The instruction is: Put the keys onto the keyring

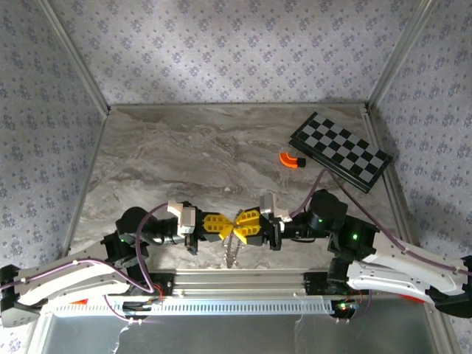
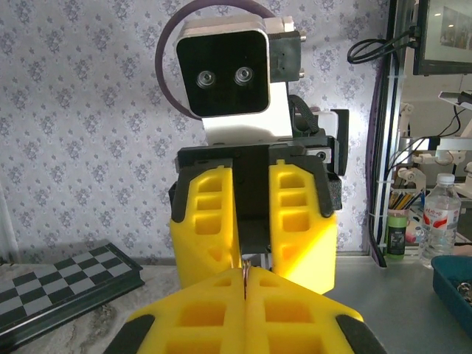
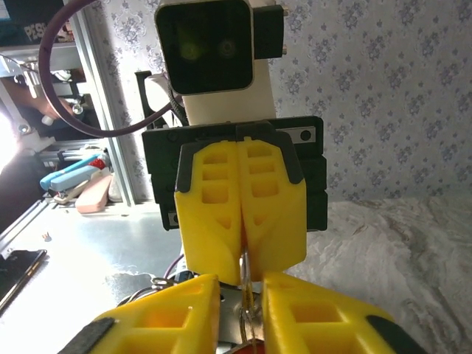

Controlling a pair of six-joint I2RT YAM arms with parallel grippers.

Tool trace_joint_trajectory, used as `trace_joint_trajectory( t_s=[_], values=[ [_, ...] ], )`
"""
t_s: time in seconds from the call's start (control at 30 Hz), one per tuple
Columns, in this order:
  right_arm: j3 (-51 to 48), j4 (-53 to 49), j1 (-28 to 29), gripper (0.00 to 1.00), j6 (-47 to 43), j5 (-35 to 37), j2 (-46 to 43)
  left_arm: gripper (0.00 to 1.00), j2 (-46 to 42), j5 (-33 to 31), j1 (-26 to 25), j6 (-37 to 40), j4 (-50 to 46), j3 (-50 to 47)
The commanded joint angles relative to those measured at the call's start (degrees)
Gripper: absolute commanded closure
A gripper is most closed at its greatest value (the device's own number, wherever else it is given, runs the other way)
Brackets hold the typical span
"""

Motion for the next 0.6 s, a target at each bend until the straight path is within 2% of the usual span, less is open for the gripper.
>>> trace_joint_trajectory(
  t_s=[0.0,0.17,0.3,0.43,0.57],
  values=[
    [-0.05,0.92,-0.51,0.83,0.53,0.11,0.16,1.00,-0.35,0.98,-0.48,-0.06,2.68,1.75],
    [0.28,0.61,-0.91,0.99,0.61,0.07,0.35,1.00,-0.61,0.98,-0.53,0.03,2.38,1.87],
    [0.88,-0.68,-1.13,1.00,-0.14,1.20,0.51,1.00,-0.44,0.99,-0.61,-0.07,1.56,2.30],
    [3.38,-5.63,-1.44,1.00,-3.81,2.31,1.25,1.00,-0.69,-1.41,-0.83,0.70,-5.23,4.50],
    [6.95,-12.94,-1.55,1.00,-9.96,4.72,2.27,0.82,-0.87,-9.64,-1.04,2.66,-19.45,9.28]
  ],
)
